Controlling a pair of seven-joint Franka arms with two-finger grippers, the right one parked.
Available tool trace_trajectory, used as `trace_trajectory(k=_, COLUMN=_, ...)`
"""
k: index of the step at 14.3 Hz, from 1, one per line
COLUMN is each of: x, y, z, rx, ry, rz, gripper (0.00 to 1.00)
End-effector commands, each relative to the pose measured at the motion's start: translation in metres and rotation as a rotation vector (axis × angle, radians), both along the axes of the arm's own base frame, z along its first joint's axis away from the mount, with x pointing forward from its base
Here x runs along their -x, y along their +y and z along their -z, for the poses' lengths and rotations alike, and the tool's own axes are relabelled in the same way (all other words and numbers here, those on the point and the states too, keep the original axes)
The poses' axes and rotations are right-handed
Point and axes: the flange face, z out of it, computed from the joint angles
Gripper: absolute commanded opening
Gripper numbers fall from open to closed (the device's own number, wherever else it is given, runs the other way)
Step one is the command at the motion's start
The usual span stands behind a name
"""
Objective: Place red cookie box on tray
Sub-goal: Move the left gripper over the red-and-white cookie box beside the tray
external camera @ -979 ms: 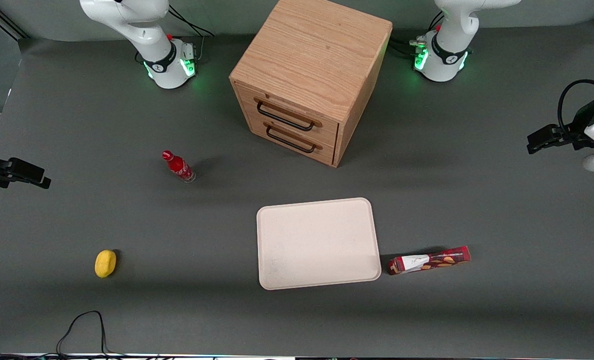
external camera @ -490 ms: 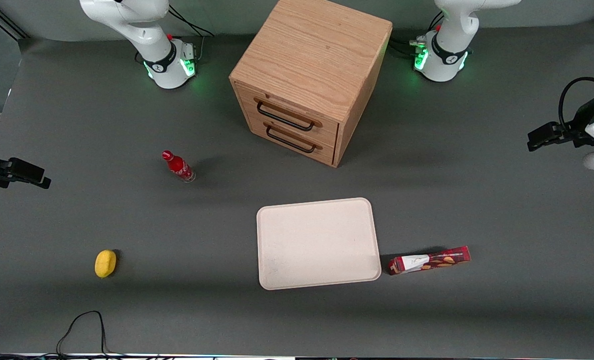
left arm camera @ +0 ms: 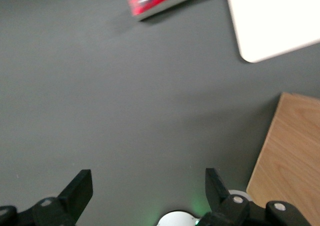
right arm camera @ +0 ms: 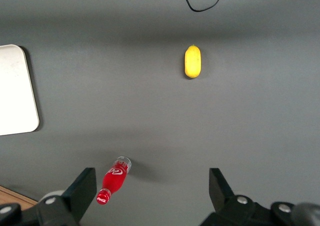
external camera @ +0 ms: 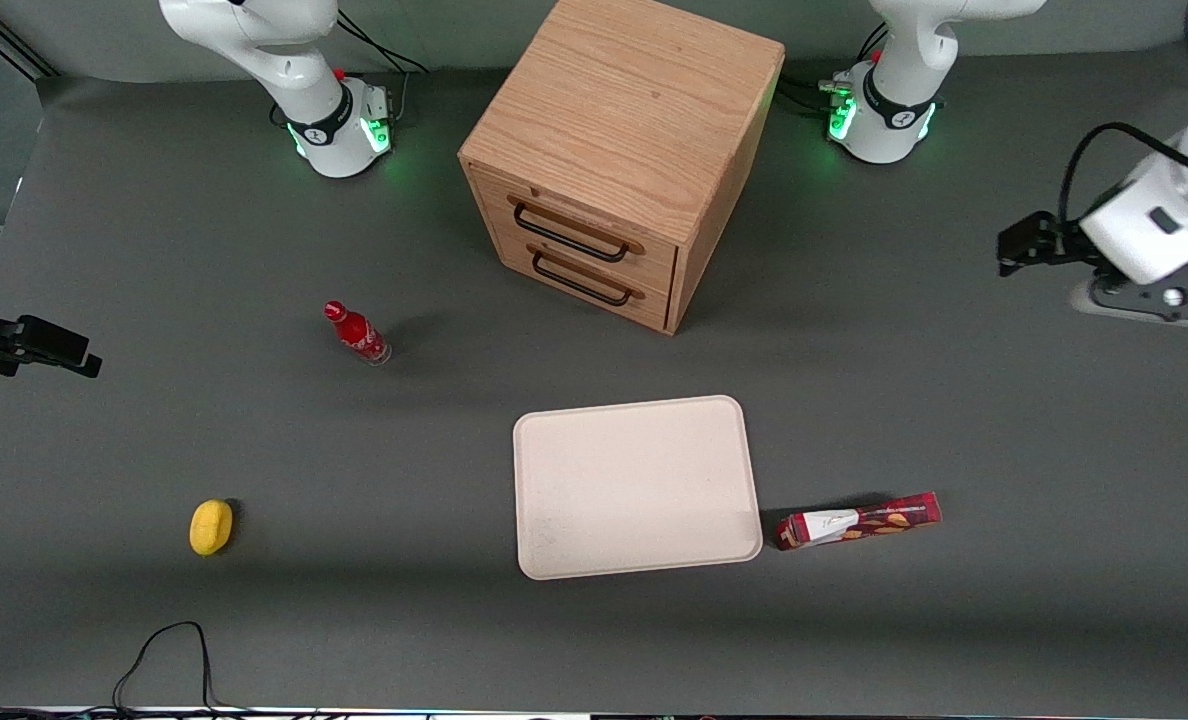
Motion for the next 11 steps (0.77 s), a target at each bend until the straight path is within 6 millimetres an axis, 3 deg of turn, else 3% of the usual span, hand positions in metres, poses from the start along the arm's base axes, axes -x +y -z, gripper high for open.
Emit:
trace_trajectory(k=1, x=-0.012, y=-0.073, z=-0.020, rx=0.030, ry=-0.002, rz=0.185, gripper=1.00)
trace_trajectory(k=2, x=-0.009, y=-0.098, z=-0.024, rx=0.040, ry=-0.011, rz=0.272, gripper=0.98)
trace_trajectory(k=3, x=-0.011, y=-0.103, z=-0.025, rx=0.065, ry=-0.020, rz=0.402, gripper=0.98)
trace_trajectory(k=6, x=-0.033, y=-0.083, z=-0.018, rx=0.128, ry=-0.035, rz=0.700, gripper=1.00)
trace_trajectory(k=11, x=-0.045, y=-0.077, z=-0.006, rx=0.169, ry=-0.026, rz=1.004, gripper=1.00)
